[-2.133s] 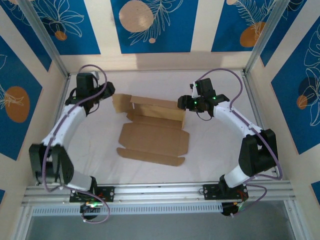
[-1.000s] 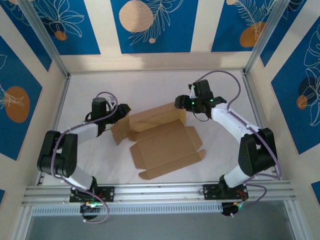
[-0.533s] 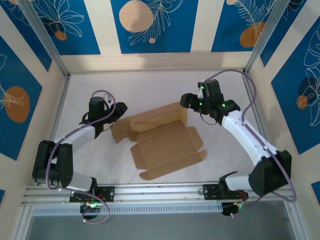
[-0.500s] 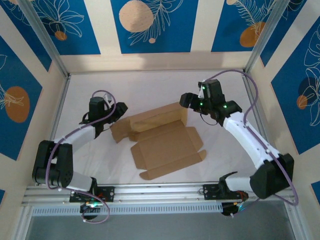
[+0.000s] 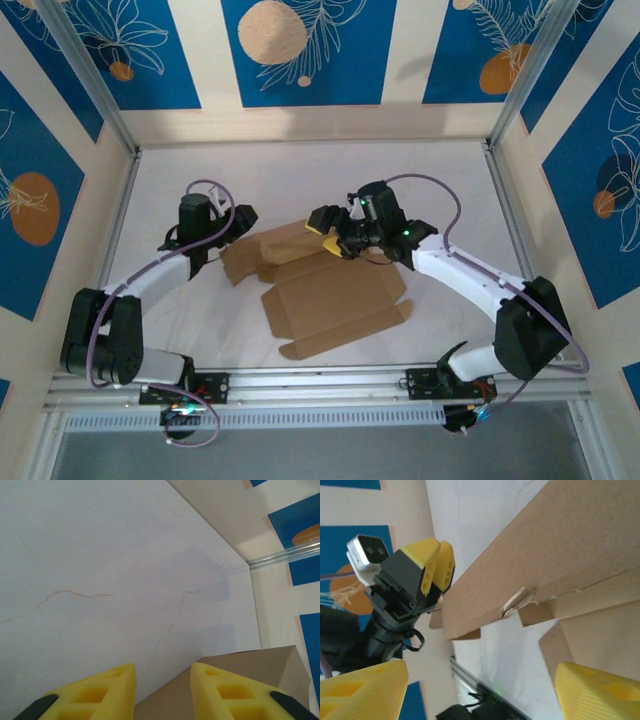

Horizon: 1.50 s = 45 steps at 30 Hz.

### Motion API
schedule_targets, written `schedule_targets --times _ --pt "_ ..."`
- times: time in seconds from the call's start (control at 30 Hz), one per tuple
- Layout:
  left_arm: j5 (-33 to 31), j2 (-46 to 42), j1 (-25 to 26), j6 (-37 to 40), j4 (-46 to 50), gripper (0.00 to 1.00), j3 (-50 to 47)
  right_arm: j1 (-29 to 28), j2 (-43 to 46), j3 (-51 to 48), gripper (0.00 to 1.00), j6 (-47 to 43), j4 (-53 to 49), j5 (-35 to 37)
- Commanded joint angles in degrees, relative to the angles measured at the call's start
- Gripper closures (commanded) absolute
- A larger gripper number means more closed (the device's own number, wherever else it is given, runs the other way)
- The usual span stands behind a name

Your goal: Fold the paper box

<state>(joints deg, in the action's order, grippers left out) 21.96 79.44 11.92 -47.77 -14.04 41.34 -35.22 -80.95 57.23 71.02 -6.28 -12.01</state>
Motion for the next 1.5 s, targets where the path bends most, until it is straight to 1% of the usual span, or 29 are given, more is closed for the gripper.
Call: schedule_targets --times 0.0,0.17,0.2,0.43,0.5,0.6,0.67,0.83,0.97,1.03,1.1,1.17,1.27,1.3,1.37,1.43,1.47 --pt "-0.73 -1.19 0.72 1.23 0.84 0.66 -0.42 -0.39 -1.95 -2.74 0.24 9.33 10.2 0.4" --pt "-0.77 -1.5 1.26 1.45 1.0 0.66 -0.03 -0.59 -5.01 -5.52 0.37 14.69 19.44 2.87" --pt "-0.88 -1.63 1.48 1.53 1.1 0.66 -0.03 -0.57 -5.47 -5.64 0.42 15.23 20.96 3.17" --pt "-0.95 -2.38 1.79 1.78 1.39 0.66 -0.25 -0.55 -8.25 -7.14 0.69 17.13 26.07 3.71" --pt "-1.21 -2.86 1.88 2.51 1.88 0.66 -0.35 -0.57 -8.69 -8.06 0.73 17.82 27.48 3.86" --pt "-1.3 -3.41 1.96 3.92 3.07 0.66 0.0 -0.63 -9.14 -9.04 0.84 18.27 28.77 4.4" --pt "-1.22 -3.7 1.96 4.47 3.62 0.65 0.27 -0.68 -9.38 -9.42 0.88 18.36 29.05 4.71" --pt "-1.51 -5.33 1.96 8.22 7.42 0.63 2.25 -0.57 -9.15 -9.62 0.91 16.62 27.76 5.48" --pt "-4.45 -7.57 1.96 13.28 12.93 0.62 5.18 -0.56 -8.06 -8.75 0.93 12.74 23.42 6.43" --pt "-7.6 -9.25 1.99 16.69 15.25 0.58 6.25 -0.24 -7.74 -8.28 0.95 10.99 21.65 6.18" --pt "-13.99 -11.11 1.93 21.54 19.05 0.52 7.71 0.82 -7.35 -7.82 0.95 9.58 20.28 4.87" --pt "-20.21 -12.47 1.69 27.21 21.83 0.49 9.05 2.01 -6.74 -7.4 0.96 8.18 19.07 3.41" --pt "-25.84 -12.67 0.86 36.54 21.7 0.43 9.01 3.72 -6.24 -6.63 0.96 6.36 17.67 1.1" --pt "-25.28 -11.88 0.29 40.34 21.75 0.41 9.25 4.19 -6.24 -6.22 0.96 6.14 17.36 0.32" --pt "-22.13 -9.76 -0.31 45.43 23.1 0.42 10.07 4.88 -6.24 -5.82 0.96 5.78 17.21 -0.72" --pt "-16.24 -7.44 -0.51 47.56 25.34 0.42 10.94 5.7 -6.38 -5.41 0.96 5.74 17.18 -1.6" --pt "-11.97 -6.49 -0.43 48.1 26.29 0.41 10.95 6.28 -6.57 -5.13 0.96 5.81 17.18 -2.1"
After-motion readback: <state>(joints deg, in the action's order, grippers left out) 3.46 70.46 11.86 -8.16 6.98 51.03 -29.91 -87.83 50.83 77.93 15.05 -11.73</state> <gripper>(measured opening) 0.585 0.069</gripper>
